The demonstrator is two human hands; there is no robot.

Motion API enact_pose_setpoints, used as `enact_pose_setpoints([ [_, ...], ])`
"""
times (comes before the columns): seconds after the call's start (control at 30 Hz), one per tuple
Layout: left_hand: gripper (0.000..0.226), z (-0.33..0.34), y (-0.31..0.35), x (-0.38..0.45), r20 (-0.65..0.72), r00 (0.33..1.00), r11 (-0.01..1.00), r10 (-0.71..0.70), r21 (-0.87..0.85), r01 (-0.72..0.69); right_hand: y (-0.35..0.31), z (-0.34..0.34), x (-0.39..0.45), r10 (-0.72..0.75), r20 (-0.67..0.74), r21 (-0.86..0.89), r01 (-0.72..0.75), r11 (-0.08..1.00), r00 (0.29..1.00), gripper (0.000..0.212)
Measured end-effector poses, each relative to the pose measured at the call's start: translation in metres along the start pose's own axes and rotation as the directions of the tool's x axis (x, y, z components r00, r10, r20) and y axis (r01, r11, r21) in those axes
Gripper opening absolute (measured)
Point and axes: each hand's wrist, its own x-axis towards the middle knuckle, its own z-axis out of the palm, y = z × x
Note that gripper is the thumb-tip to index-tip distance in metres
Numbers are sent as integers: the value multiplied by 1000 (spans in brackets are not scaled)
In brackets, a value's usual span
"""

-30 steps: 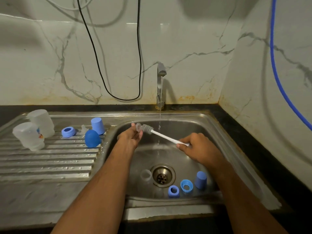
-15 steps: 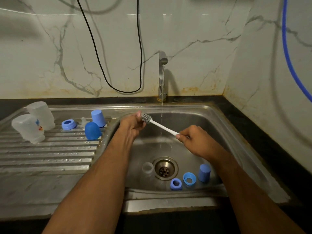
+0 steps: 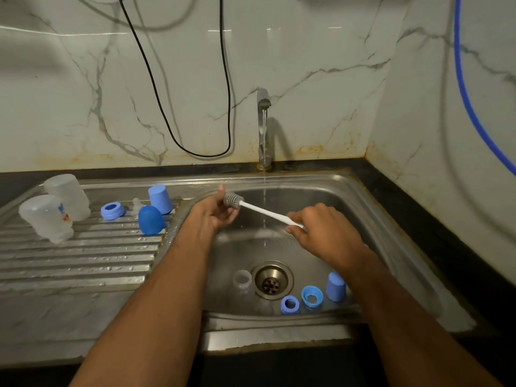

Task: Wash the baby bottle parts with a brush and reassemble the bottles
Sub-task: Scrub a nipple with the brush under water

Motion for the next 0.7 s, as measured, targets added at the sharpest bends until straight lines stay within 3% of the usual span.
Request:
enact_pose_setpoints([
  [0.07, 24, 5, 3, -1, 43, 998, 998, 55, -28, -54, -6, 0, -1, 62, 30, 210, -67, 975, 998, 23],
  [0.1, 20, 9, 4, -4, 67, 993, 993, 92, -82, -87, -10, 2, -2, 132, 94, 413, -159, 896, 987, 24],
  [0.13, 18, 13, 4, -7, 97, 988, 984, 122, -141, -108, -13, 2, -2, 200, 210, 611, -288, 737, 957, 24],
  [0.2, 17, 18, 6, -12, 174, 972, 959, 158, -263, -108, -15, -5, -4, 231, 459, 769, -514, 381, 858, 25],
  [0.23, 18, 18, 7, -12, 204, 965, 945, 163, -315, -93, -14, -9, -4, 207, 519, 778, -559, 287, 829, 25],
  [0.27, 19, 16, 8, -11, 226, 961, 938, 158, -338, -75, -11, -11, -5, 191, 536, 781, -569, 259, 822, 25],
  [0.3, 20, 14, 7, -10, 234, 962, 946, 138, -319, -58, -9, -11, -5, 201, 511, 783, -549, 293, 836, 25],
  [0.33, 20, 13, 6, -8, 216, 971, 969, 99, -242, -45, -7, -9, -5, 235, 435, 763, -494, 418, 869, 25],
  [0.37, 20, 11, 3, -5, 166, 985, 991, 54, -131, -33, -6, -6, -5, 261, 321, 674, -413, 612, 910, 25],
  [0.4, 20, 9, -1, -2, 94, 995, 999, 20, -29, -17, -4, -3, -6, 248, 196, 492, -314, 812, 949, 25],
  [0.43, 23, 7, -4, 0, 25, 1000, 1000, -3, 17, 3, -3, 1, -6, 192, 92, 275, -210, 938, 977, 24],
  [0.47, 30, 5, -6, 1, -11, 1000, 1000, -16, 20, 17, -3, 3, -7, 131, 25, 114, -133, 985, 991, 25],
  [0.5, 34, 4, -6, 3, -17, 1000, 1000, -19, 13, 19, -4, 3, -6, 81, -12, 34, -81, 996, 997, 25],
  [0.57, 31, 5, -3, 2, 5, 1000, 1000, 8, 21, -8, -8, 1, -5, 40, -5, 67, -39, 997, 999, 25],
  [0.63, 24, 7, 0, 3, 28, 998, 999, 49, 5, -49, -12, 1, -4, 96, 55, 277, -107, 955, 994, 24],
  [0.7, 20, 11, 1, 0, 80, 992, 991, 95, -106, -86, -15, 1, -3, 202, 222, 580, -296, 759, 954, 24],
])
